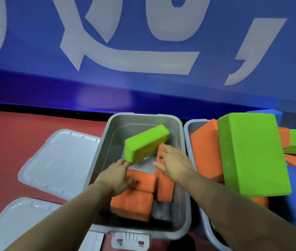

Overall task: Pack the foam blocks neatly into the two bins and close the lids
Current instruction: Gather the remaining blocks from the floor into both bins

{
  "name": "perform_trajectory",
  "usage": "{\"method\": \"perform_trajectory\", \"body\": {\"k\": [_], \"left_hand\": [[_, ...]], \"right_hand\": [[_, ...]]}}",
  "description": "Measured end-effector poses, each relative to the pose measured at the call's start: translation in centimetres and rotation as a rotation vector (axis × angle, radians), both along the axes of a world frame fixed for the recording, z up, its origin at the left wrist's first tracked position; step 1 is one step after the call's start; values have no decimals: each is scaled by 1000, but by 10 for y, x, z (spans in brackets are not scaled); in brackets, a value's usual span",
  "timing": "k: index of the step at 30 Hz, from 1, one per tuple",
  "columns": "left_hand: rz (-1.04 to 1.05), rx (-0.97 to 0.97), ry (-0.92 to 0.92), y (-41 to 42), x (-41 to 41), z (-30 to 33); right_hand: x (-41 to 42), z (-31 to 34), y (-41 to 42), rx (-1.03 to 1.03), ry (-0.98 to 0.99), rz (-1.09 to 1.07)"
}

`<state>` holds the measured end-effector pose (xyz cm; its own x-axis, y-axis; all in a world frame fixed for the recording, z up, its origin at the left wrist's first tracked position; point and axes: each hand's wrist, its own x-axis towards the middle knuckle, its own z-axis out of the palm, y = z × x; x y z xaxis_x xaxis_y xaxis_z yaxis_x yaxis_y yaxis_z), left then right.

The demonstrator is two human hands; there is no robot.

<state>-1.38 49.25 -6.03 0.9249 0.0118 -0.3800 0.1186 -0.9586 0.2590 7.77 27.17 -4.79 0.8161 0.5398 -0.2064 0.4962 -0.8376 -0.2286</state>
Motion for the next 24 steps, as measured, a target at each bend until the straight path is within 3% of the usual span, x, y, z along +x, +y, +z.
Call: {"method": "perform_trajectory", "body": {"k": [10, 16, 24], "left_hand": [[4, -44, -231, -75, 4, 59], [-134, -82, -398, -158, -2, 140], [-395, -145, -542, -308, -38, 229]], "right_hand": [[-27, 69, -75, 64, -45, -158], [-66, 134, -146, 54, -154, -184], [-160, 222, -309, 29, -262, -375]]}}
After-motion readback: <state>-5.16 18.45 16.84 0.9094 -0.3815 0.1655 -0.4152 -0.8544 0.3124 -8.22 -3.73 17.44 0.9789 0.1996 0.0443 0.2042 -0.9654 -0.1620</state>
